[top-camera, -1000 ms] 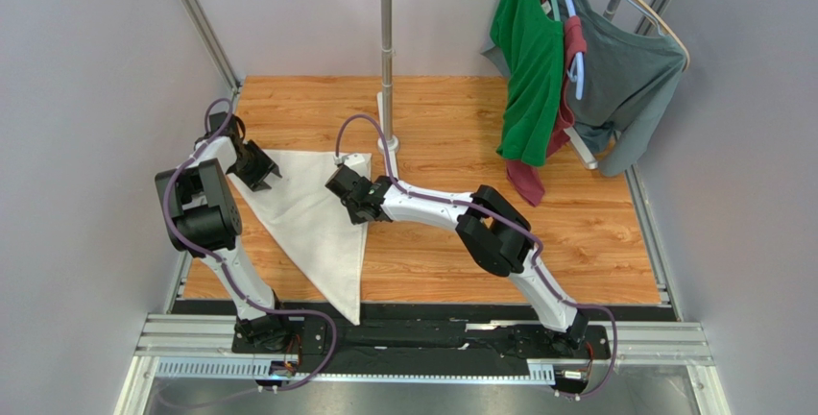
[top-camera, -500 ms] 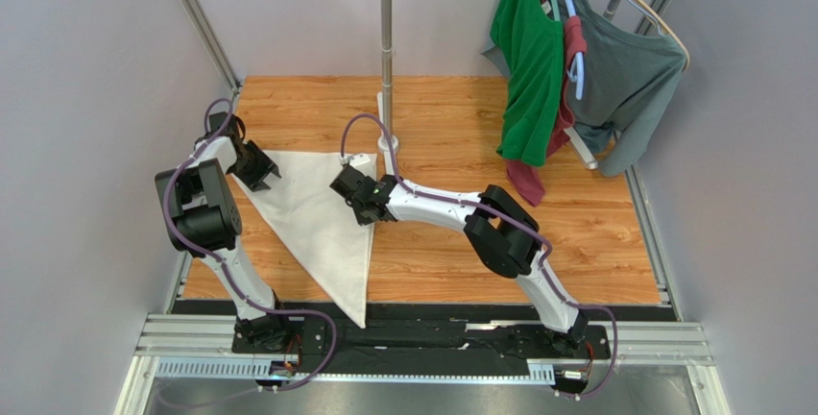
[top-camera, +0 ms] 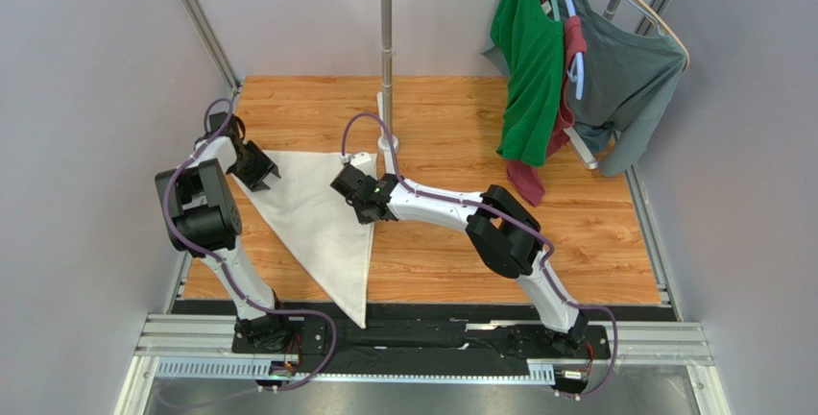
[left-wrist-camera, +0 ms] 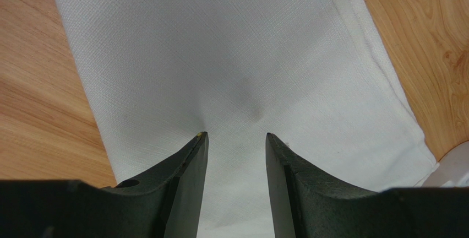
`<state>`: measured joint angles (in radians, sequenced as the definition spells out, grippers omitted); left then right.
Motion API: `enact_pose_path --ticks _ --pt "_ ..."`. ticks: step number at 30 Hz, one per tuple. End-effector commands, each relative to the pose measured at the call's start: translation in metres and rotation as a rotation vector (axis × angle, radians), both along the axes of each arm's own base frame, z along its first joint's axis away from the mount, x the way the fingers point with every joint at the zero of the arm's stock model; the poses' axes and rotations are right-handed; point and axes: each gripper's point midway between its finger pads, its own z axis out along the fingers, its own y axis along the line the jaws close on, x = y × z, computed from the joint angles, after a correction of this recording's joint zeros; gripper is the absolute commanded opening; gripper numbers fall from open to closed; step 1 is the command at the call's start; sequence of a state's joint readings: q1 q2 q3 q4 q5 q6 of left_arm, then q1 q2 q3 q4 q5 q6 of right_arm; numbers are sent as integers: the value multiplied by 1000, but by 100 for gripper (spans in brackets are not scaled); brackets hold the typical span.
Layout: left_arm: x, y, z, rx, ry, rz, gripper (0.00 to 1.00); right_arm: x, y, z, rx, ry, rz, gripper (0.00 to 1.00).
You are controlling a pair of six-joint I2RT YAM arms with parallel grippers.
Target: Fold the napkin, place the utensils inside, and roll it up
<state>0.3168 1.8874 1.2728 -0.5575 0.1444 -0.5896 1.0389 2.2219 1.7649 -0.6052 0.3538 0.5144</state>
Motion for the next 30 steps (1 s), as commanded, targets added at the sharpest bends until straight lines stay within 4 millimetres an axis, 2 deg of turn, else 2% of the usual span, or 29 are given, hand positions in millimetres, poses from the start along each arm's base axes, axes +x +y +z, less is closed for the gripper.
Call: enact_pose_path --ticks 1,5,8,9,11,12,14,17,22,24,26,28,30 --pt "5 7 4 20 -13 13 52 4 -8 8 -13 -18 -13 9" --pt "5 7 4 20 -12 11 52 0 -7 8 -1 -3 -12 9" --pt "5 8 4 20 -12 13 52 1 -8 21 31 -12 -14 11" --pt "5 8 3 23 -11 11 52 2 -8 25 47 -12 -12 16" --pt "5 10 6 30 -14 10 52 9 0 50 137 -41 16 27" --pt "5 10 8 35 -17 10 52 9 -2 46 159 -22 24 34" --pt "6 11 14 45 -28 13 52 11 9 57 237 -28 60 39" --pt "8 12 29 59 -70 19 52 9 23 61 291 -14 113 43" --pt "14 5 41 62 -120 4 52 -5 55 59 421 57 220 45" --pt "18 -8 44 52 -147 -35 52 -7 63 49 435 80 241 45" --pt "24 -24 46 20 -182 -77 52 -7 64 43 431 88 238 45" --pt "28 -30 41 -4 -196 -84 52 -5 58 36 412 97 215 45" --pt "24 -32 23 -29 -149 -77 52 -1 46 26 391 111 174 45"
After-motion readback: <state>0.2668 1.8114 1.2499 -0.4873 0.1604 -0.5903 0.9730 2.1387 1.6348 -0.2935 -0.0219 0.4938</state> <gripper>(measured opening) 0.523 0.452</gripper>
